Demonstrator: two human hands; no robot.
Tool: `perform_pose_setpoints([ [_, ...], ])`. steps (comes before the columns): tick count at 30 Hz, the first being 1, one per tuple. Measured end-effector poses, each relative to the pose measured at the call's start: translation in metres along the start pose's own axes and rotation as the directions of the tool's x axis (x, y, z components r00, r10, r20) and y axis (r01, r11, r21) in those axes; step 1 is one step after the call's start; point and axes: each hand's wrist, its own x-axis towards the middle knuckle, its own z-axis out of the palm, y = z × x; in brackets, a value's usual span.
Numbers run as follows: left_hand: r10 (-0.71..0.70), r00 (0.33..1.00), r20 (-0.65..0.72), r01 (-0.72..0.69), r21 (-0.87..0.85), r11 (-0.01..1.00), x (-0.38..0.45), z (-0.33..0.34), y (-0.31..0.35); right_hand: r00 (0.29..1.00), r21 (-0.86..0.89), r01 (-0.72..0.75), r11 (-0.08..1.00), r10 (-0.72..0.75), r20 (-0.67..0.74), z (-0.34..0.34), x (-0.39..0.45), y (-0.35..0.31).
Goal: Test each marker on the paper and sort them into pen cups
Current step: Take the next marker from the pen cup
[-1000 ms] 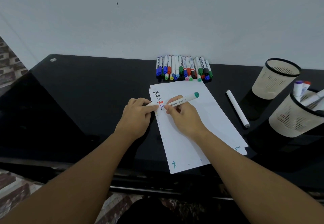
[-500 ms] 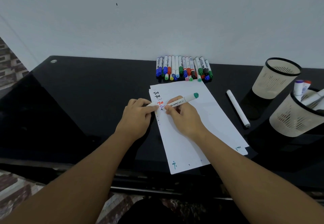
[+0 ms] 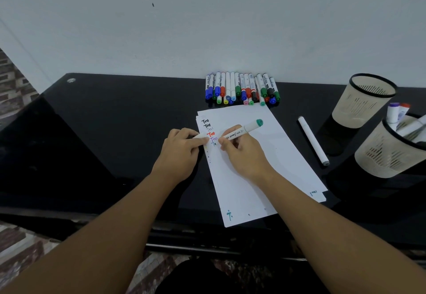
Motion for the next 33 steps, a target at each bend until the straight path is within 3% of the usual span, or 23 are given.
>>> perform_pose_setpoints([
  [33, -0.001, 1.000, 0.009, 0.001, 0.007, 1.000, 0.0006, 0.0002, -0.0007, 1.000, -0.028, -0.009, 1.000, 0.009, -0.028, 0.0000, 0.0023, -0.0003],
])
